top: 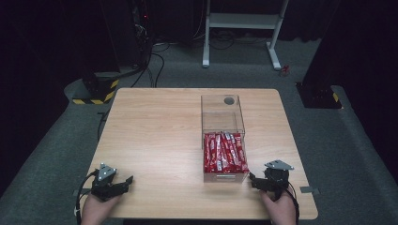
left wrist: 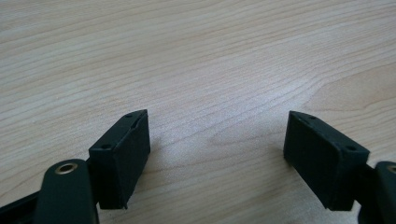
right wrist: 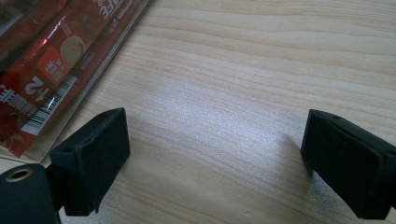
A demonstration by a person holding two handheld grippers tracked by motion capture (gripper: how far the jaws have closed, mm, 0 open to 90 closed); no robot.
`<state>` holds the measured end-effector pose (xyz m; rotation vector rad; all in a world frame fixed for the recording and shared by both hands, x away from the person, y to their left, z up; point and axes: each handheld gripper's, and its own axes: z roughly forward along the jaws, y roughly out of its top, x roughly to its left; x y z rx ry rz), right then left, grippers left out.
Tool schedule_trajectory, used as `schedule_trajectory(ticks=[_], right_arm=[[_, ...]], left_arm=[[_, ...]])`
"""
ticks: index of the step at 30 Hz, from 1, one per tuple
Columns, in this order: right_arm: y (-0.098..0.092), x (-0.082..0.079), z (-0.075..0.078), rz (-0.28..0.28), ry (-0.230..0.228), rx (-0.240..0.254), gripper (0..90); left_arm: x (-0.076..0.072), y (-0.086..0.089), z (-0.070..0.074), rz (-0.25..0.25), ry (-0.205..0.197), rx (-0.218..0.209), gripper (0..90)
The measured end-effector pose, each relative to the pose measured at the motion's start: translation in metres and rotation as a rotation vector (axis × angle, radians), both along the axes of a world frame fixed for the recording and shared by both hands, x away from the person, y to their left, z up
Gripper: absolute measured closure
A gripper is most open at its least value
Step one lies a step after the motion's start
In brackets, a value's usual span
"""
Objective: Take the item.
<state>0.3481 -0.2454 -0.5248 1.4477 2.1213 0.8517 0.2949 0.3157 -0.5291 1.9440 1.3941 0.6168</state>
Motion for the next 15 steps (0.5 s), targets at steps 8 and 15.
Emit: schedule_trajectory(ticks=[8,15], right_arm=[[-0.0002,-0.0001,0.0000,0.002,0.000,0.000,7.8],[-0.0012,-0.0002,0.0001,0.017,0.002,0.001,7.7]], left_arm=[[0.0005,-0.0004,0.0003,0.000,0.003,-0.001,22.8],[0.0004,-0.0011,0.0007,0.006,0.004,0.006,23.0]])
